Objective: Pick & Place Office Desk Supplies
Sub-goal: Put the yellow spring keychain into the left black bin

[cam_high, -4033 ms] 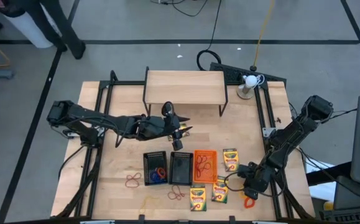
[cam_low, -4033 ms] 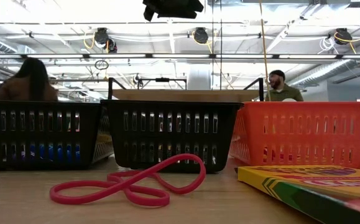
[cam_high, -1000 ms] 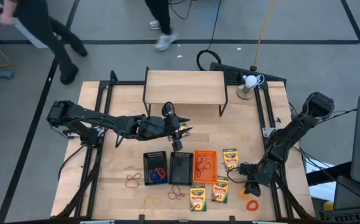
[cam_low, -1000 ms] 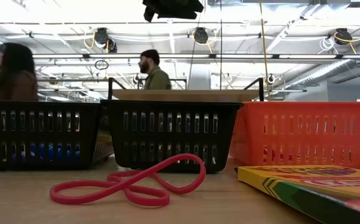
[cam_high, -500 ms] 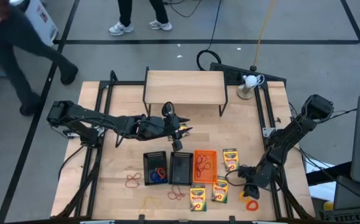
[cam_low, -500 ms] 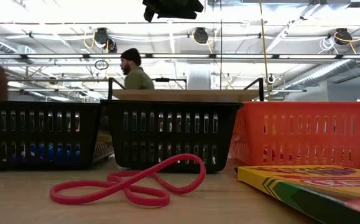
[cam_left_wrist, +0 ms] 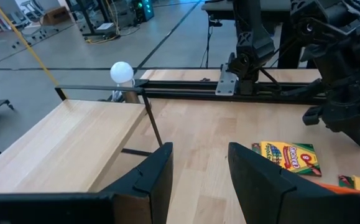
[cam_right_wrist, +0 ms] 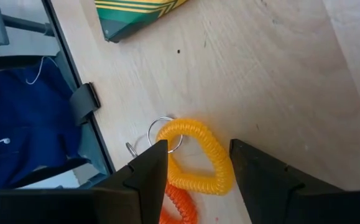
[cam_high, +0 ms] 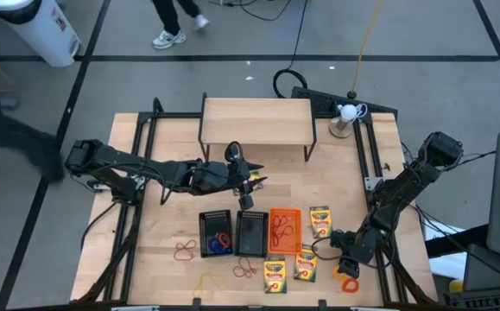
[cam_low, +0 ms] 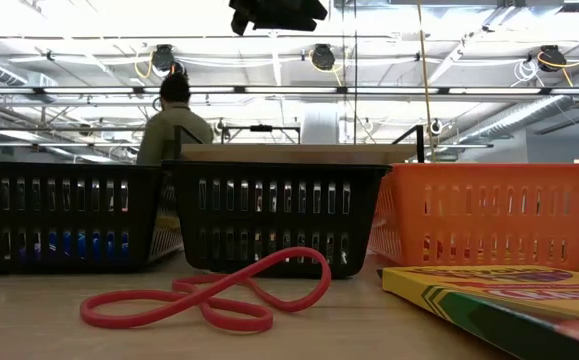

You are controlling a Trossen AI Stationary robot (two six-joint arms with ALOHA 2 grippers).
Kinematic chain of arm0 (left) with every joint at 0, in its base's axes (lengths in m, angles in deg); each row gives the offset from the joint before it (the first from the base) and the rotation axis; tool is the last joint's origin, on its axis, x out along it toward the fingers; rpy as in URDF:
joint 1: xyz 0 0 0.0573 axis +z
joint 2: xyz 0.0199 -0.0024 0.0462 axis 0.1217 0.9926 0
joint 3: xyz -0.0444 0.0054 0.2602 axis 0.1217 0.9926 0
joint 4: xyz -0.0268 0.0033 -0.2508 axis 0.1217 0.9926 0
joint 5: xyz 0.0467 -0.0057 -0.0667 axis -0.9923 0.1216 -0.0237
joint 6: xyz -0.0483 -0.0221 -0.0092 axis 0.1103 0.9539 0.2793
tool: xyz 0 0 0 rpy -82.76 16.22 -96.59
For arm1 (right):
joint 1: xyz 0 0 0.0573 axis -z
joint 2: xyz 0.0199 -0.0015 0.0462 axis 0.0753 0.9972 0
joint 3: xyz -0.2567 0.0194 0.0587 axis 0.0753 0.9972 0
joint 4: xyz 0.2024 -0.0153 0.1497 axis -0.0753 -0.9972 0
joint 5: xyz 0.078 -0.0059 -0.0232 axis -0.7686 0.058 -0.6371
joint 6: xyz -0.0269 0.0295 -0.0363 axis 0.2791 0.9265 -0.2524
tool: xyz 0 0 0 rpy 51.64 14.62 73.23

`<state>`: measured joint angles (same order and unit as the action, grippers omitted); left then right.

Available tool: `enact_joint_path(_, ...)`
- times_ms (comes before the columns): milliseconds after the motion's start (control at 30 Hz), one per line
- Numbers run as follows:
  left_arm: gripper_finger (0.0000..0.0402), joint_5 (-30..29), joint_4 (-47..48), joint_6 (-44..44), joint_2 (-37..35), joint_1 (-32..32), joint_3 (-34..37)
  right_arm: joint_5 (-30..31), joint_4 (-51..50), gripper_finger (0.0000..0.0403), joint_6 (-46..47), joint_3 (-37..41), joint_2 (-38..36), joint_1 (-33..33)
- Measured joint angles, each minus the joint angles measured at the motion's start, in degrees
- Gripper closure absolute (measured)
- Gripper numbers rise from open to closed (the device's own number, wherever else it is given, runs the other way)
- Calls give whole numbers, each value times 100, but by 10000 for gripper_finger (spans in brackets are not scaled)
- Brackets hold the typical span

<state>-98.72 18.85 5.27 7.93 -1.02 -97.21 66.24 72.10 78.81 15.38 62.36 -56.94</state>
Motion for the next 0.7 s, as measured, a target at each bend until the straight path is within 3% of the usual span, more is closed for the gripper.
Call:
enact_joint_path(433,245,-1,58,0,0,0,0,4,-381,252,22,-48,224,0)
enact_joint_path(700,245,-1,58,0,0,-2,0,-1,-850,257,-163,-660,448,0)
